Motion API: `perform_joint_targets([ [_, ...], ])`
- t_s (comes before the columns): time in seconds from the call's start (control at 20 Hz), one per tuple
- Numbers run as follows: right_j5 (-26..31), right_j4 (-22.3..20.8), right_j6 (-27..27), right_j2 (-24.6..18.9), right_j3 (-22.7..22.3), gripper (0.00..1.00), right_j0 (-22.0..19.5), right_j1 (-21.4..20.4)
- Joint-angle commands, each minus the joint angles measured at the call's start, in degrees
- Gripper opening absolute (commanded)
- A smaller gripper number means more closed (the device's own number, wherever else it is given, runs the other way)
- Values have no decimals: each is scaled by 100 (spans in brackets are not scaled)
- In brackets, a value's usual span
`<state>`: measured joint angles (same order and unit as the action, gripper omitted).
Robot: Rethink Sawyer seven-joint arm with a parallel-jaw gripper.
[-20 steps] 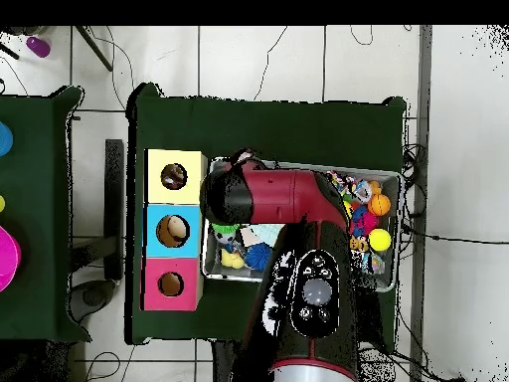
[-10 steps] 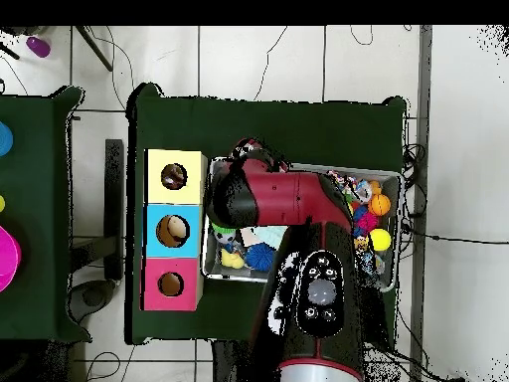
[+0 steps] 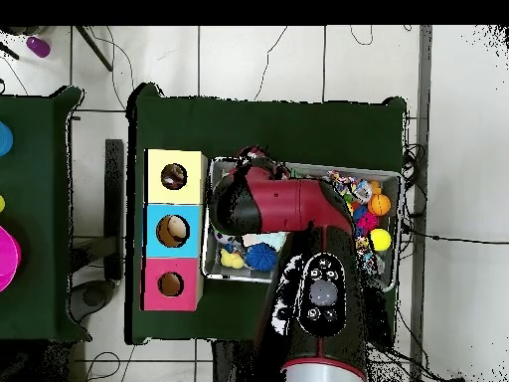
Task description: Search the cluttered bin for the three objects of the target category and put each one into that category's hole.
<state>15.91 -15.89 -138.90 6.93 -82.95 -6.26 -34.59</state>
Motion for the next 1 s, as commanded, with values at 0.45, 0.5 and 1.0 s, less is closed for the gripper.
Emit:
perform_joint_targets([
  [0.45,58,-549,476,-620,-778,100,-348,126],
  [0.5,70,-584,512,-630,-799,100,-365,105],
  [1.0,141,-927,620,-805,-976,100,-518,-83],
])
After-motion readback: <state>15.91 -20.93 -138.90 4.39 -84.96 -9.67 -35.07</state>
